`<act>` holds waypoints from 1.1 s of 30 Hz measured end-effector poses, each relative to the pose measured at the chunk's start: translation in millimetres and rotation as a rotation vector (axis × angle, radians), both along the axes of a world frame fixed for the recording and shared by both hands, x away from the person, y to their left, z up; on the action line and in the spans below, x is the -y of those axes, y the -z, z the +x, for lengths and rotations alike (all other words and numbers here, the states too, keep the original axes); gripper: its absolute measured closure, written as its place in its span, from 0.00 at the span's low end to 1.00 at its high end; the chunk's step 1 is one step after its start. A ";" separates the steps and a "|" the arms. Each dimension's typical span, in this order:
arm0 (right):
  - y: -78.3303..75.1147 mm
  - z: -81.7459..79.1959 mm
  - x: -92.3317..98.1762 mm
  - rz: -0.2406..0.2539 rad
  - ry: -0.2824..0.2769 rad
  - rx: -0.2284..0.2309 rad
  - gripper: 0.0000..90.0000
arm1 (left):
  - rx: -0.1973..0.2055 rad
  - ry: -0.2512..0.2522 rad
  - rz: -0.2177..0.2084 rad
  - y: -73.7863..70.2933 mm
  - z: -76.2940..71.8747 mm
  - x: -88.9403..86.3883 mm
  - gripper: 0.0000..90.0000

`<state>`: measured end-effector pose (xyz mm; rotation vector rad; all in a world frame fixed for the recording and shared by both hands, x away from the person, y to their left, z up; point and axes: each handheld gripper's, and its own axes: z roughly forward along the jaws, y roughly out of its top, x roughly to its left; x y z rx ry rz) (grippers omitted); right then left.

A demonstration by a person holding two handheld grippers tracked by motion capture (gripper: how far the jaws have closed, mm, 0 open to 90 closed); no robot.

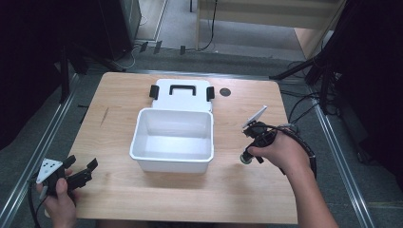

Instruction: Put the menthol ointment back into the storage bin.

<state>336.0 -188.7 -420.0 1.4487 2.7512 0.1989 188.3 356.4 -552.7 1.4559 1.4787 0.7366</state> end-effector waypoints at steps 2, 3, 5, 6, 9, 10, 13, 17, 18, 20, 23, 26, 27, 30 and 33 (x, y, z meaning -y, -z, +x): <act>-4.4 0.9 -3.2 -0.004 -0.011 -0.005 0.57 | 0.000 0.000 -0.002 0.1 0.1 -0.1 0.16; -6.8 1.3 -4.9 -0.008 -0.014 -0.002 0.57 | 0.000 0.001 -0.001 0.1 0.2 -0.3 0.16; -12.4 2.6 -8.5 -0.012 -0.020 -0.003 0.57 | -0.001 0.000 -0.001 0.1 0.3 -0.3 0.16; -14.9 3.3 -10.3 -0.008 -0.022 -0.002 0.57 | -0.002 0.000 -0.001 0.1 0.3 -0.3 0.16; -22.3 5.1 -16.2 -0.004 -0.031 -0.007 0.57 | -0.004 0.000 -0.002 0.1 0.4 -0.4 0.16; -24.3 5.9 -18.1 -0.003 -0.033 -0.008 0.57 | -0.003 0.001 0.000 0.1 0.4 -0.5 0.16; -29.5 8.3 -23.0 0.001 -0.050 -0.003 0.57 | -0.003 0.000 -0.003 0.1 0.4 -0.7 0.16; -36.4 10.4 -30.0 -0.005 -0.055 -0.003 0.57 | -0.002 -0.001 -0.006 0.1 0.6 -0.8 0.16; -38.2 10.8 -31.9 -0.009 -0.060 0.000 0.57 | -0.002 -0.001 -0.006 0.1 0.6 -0.8 0.16; -41.8 11.5 -35.2 -0.004 -0.065 0.005 0.57 | -0.005 0.000 -0.007 0.0 0.6 -1.1 0.16; -45.6 11.9 -38.8 -0.001 -0.072 0.007 0.57 | -0.002 -0.001 -0.009 0.0 0.5 -1.1 0.16; -53.0 12.7 -45.2 -0.004 -0.085 0.017 0.57 | -0.002 0.001 -0.012 0.0 0.5 -1.4 0.16; -54.8 12.6 -46.9 -0.005 -0.086 0.016 0.57 | -0.001 0.000 -0.012 0.1 0.6 -1.4 0.16; -60.4 13.4 -51.4 -0.014 -0.098 0.019 0.57 | -0.001 0.001 -0.012 0.2 0.6 -1.6 0.16; -66.5 14.5 -56.1 -0.008 -0.105 0.028 0.57 | 0.003 -0.002 -0.011 0.0 0.4 -1.4 0.16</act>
